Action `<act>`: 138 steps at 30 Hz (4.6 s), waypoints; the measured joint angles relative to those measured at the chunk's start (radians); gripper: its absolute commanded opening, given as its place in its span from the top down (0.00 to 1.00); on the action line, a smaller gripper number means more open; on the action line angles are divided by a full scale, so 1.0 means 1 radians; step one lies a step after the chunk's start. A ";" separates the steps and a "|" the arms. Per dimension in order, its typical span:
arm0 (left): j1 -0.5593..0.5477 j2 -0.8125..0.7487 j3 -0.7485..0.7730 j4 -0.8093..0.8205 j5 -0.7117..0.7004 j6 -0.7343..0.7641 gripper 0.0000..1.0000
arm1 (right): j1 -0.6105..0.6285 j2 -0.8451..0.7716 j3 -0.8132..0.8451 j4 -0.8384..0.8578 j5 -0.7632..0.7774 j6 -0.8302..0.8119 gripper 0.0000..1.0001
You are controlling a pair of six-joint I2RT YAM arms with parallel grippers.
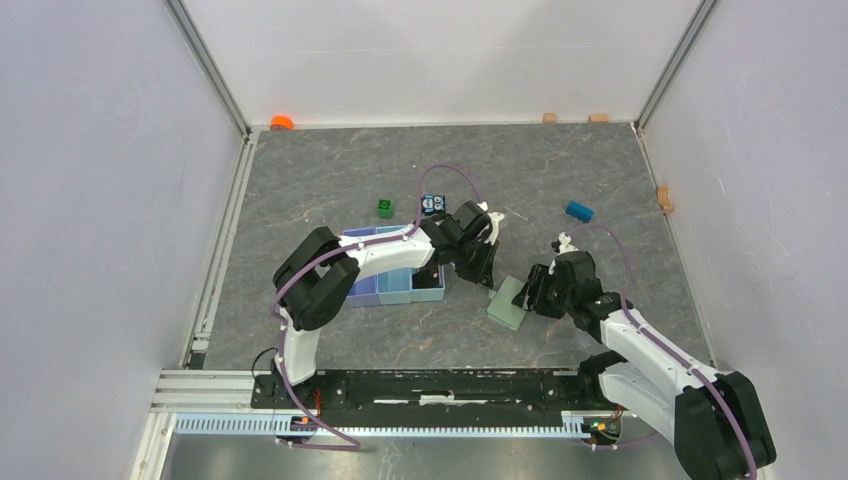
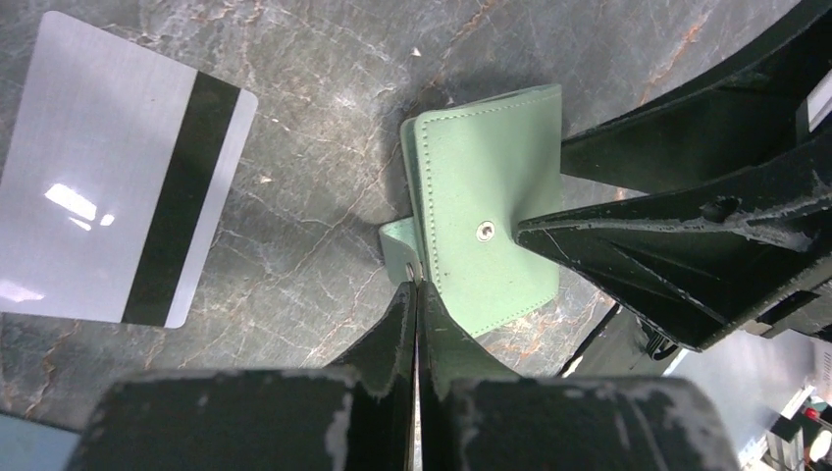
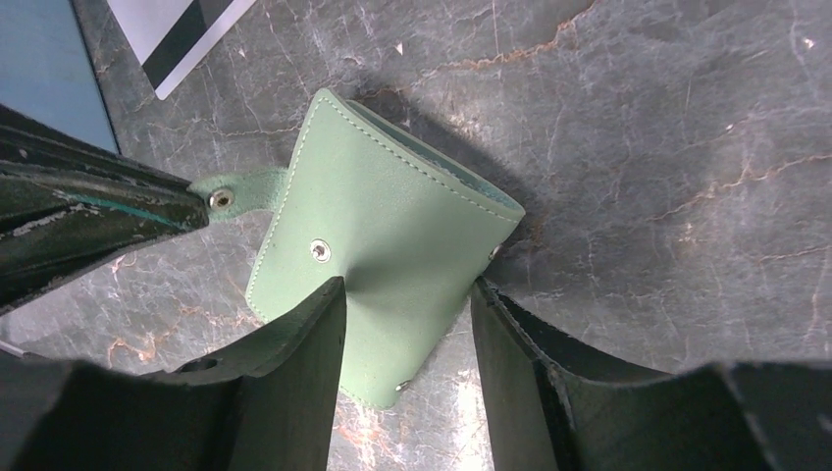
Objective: Put the credit cards into the card holder
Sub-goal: Close the card holder at the center of the board.
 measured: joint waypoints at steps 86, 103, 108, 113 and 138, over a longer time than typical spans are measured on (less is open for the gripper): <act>-0.012 0.106 0.002 0.174 0.224 0.034 0.98 | 0.000 0.046 -0.003 0.069 0.036 -0.061 0.46; -0.022 0.105 0.000 0.182 0.227 0.057 0.98 | 0.000 0.044 -0.007 0.077 0.039 -0.061 0.46; -0.023 0.104 -0.003 0.186 0.227 0.059 0.98 | 0.000 0.044 -0.008 0.079 0.039 -0.061 0.46; -0.023 0.104 -0.003 0.186 0.227 0.059 0.98 | 0.000 0.044 -0.009 0.083 0.040 -0.061 0.46; -0.035 0.103 -0.008 0.198 0.227 0.077 0.98 | 0.000 0.044 -0.015 0.098 0.042 -0.061 0.46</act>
